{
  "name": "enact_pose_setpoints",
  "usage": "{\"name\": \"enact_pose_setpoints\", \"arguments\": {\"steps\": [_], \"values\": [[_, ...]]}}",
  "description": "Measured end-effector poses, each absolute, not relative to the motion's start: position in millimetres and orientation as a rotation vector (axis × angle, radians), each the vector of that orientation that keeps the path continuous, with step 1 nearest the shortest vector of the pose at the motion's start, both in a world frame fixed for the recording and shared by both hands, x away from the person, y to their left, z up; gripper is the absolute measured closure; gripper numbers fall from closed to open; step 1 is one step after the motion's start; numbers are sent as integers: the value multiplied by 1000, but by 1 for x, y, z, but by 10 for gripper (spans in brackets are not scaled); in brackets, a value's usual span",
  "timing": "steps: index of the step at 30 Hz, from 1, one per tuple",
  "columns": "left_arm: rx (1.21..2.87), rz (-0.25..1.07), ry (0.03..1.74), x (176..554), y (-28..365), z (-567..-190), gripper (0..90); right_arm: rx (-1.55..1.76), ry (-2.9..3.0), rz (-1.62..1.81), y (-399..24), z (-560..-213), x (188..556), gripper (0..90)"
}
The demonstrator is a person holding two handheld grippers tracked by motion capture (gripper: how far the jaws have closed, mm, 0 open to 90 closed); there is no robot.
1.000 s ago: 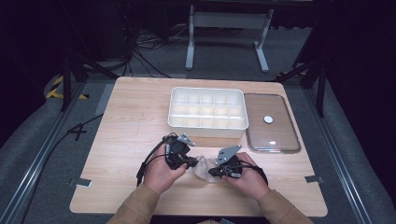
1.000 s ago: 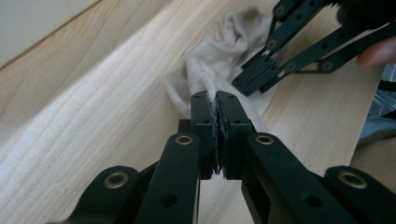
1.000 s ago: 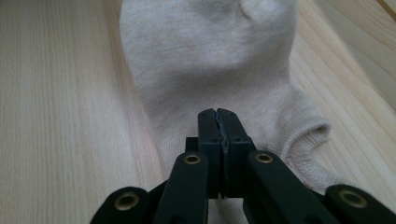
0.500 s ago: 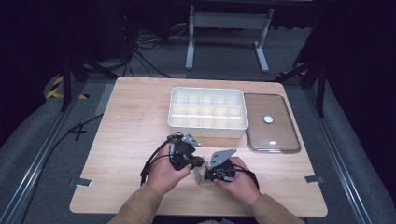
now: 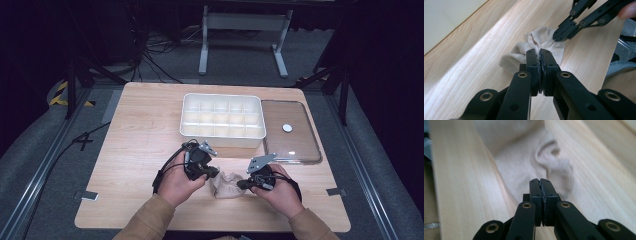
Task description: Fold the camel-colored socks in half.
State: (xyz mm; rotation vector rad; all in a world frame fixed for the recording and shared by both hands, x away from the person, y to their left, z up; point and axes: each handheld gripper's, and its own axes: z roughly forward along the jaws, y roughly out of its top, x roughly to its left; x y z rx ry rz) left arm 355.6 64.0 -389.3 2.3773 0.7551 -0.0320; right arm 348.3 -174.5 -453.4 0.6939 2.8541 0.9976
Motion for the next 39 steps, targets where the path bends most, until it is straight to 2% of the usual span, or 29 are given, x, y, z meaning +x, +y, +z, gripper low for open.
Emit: {"name": "enact_pose_setpoints", "arguments": {"steps": [10,22,30,39], "values": [[2384,-51,629,356,41,-390,868,648,2840,1074,-167,-466,345,897],[2420,-67,572,356,22,-407,868,654,2822,1146,-170,-470,344,894],[2437,-79,578,359,18,-415,867,761,2746,1090,-205,-434,345,882],[2432,-92,585,363,9,-420,866,790,2856,989,-198,-458,346,892]]}}
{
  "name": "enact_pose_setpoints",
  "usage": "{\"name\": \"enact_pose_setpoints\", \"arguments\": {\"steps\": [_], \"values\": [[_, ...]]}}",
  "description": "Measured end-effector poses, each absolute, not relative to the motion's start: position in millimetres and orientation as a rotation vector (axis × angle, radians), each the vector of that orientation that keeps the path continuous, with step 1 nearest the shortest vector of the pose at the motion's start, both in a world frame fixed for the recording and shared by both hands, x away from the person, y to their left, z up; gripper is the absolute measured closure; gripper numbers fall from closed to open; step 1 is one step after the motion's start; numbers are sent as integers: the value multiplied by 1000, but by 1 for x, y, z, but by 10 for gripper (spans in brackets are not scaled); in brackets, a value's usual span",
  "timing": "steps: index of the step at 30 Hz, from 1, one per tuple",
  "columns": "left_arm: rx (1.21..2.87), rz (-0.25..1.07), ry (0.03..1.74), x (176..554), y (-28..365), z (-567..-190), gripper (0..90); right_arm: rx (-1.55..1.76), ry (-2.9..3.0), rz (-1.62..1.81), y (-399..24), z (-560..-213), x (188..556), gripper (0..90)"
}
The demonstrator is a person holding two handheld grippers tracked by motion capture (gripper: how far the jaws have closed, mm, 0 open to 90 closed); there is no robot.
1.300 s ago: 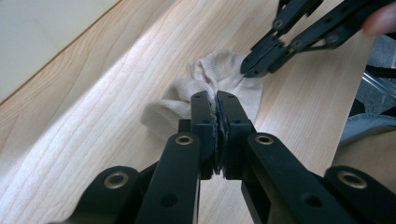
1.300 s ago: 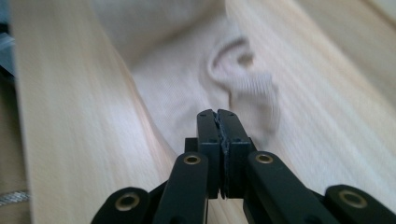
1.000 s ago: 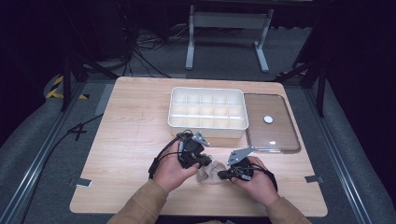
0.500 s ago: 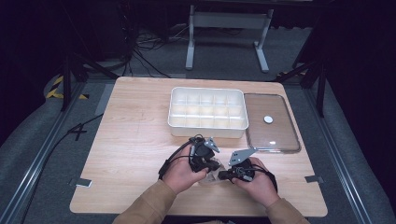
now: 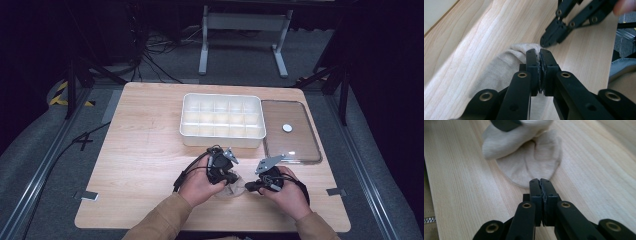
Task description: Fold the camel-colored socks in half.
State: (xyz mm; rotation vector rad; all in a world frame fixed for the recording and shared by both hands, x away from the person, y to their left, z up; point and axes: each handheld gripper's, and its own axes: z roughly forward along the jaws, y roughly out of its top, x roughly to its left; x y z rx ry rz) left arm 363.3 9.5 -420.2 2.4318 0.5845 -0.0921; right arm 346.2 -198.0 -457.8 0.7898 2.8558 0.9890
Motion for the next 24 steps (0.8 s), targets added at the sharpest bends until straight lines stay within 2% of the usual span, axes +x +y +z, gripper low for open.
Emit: {"name": "enact_pose_setpoints", "arguments": {"steps": [6,8,11,18,24], "values": [[2418,-122,559,365,6,-423,805,802,2840,1001,-202,-455,346,891],[2380,-132,560,364,11,-418,733,828,2819,1017,-209,-450,346,885],[2327,-123,562,363,23,-406,727,836,2800,1033,-212,-446,346,882],[2346,-95,631,364,52,-399,775,789,2721,1124,-212,-421,344,880],[2443,-94,678,362,55,-416,875,643,2682,1207,-181,-415,338,889]]}}
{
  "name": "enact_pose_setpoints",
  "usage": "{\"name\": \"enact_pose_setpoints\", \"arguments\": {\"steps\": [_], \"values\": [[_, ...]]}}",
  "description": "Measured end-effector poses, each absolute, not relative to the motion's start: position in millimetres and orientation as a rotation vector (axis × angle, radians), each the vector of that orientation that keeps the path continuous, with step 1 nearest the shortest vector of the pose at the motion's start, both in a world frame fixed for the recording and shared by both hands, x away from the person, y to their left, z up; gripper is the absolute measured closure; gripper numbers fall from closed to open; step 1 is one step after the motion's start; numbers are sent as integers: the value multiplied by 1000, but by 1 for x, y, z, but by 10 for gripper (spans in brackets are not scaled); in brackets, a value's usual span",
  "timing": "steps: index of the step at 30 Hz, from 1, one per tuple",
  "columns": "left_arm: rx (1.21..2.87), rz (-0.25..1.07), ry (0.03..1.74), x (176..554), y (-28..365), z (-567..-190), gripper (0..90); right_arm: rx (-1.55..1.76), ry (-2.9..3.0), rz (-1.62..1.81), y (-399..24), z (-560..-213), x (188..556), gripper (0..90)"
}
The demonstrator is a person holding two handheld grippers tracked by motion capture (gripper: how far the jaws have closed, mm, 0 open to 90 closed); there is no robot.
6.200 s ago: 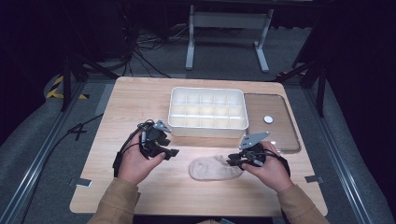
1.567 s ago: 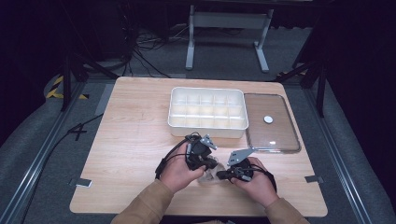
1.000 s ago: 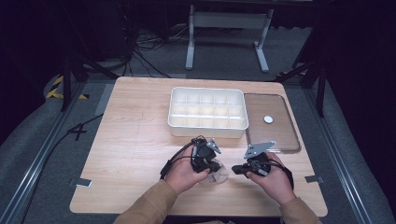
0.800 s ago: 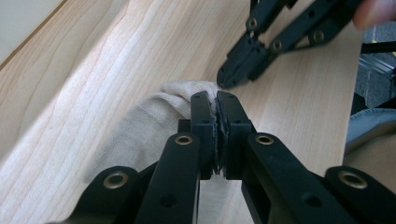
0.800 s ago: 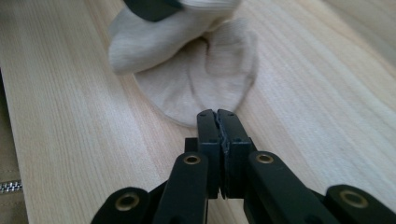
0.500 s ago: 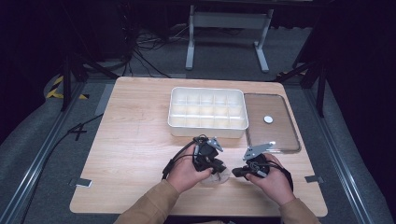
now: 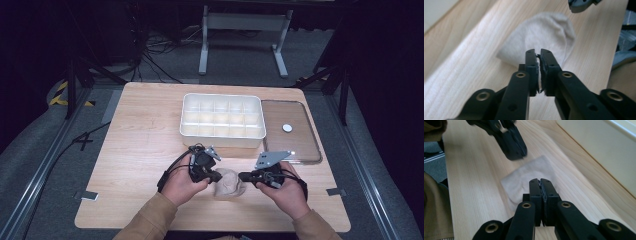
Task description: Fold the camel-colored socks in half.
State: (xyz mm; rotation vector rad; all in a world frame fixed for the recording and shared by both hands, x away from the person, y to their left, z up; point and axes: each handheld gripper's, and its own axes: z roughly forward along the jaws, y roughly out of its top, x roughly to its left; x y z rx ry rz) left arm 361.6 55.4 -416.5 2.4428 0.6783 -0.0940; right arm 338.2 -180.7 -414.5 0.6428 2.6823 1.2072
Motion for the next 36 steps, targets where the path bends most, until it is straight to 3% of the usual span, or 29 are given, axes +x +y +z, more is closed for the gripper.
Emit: {"name": "enact_pose_setpoints", "arguments": {"steps": [9,20,28,32,36], "values": [[2475,-90,682,359,53,-431,895,577,2718,1187,-152,-432,339,880],[2574,-133,639,363,36,-441,844,663,2702,1123,-172,-440,338,861],[2591,-178,633,367,29,-445,822,729,2737,1105,-185,-455,341,804],[2581,-184,629,367,29,-446,813,710,2755,1086,-188,-460,343,727],[2546,-143,605,363,29,-441,777,659,2767,1079,-188,-463,345,704]]}}
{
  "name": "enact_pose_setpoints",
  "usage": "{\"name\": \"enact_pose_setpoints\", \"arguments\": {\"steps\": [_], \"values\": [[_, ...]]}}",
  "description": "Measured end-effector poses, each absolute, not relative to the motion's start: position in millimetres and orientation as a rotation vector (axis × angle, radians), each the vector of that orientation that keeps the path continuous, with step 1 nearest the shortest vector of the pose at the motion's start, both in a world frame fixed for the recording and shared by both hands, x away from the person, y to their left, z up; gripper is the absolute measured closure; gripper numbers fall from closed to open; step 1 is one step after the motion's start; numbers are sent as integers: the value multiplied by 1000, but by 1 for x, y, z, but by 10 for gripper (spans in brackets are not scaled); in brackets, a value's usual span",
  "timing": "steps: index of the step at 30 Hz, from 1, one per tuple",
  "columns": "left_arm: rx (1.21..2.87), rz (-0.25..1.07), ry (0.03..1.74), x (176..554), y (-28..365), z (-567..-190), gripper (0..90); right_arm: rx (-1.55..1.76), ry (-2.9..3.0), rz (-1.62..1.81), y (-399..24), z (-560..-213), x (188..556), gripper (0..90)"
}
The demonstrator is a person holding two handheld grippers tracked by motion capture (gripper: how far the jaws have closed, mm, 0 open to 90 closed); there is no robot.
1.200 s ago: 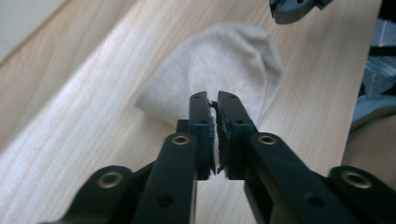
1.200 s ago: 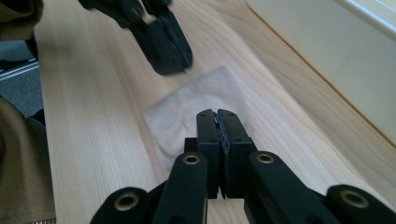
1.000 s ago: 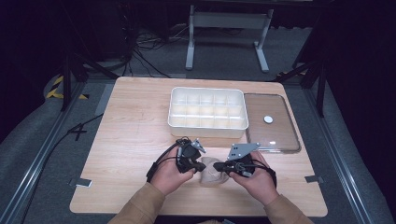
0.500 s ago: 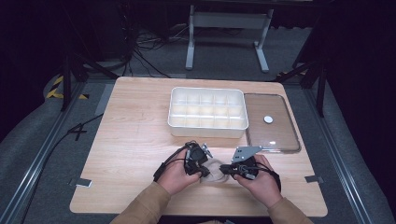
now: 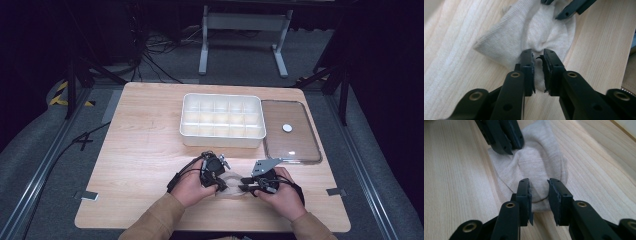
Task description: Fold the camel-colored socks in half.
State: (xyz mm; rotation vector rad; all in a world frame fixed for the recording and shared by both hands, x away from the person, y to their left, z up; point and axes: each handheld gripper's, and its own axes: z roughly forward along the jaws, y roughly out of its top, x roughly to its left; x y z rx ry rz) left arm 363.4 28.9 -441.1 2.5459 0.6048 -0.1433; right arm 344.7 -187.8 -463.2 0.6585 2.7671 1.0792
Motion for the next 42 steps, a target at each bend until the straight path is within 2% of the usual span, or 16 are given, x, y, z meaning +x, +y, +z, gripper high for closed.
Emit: {"name": "enact_pose_setpoints", "arguments": {"steps": [6,10,13,25,34,42], "values": [[2372,-51,633,369,36,-429,766,594,2785,1070,-188,-464,346,698],[2405,-26,710,376,33,-438,806,577,2787,1068,-188,-464,346,697],[2462,-44,733,378,30,-447,791,571,2789,1073,-188,-464,345,694],[2463,-59,775,380,34,-451,812,567,2806,1081,-191,-466,346,689],[2382,-66,704,374,45,-434,723,587,2797,1074,-189,-462,345,676],[2356,-69,716,370,66,-420,627,616,2723,1173,-190,-439,345,674]]}}
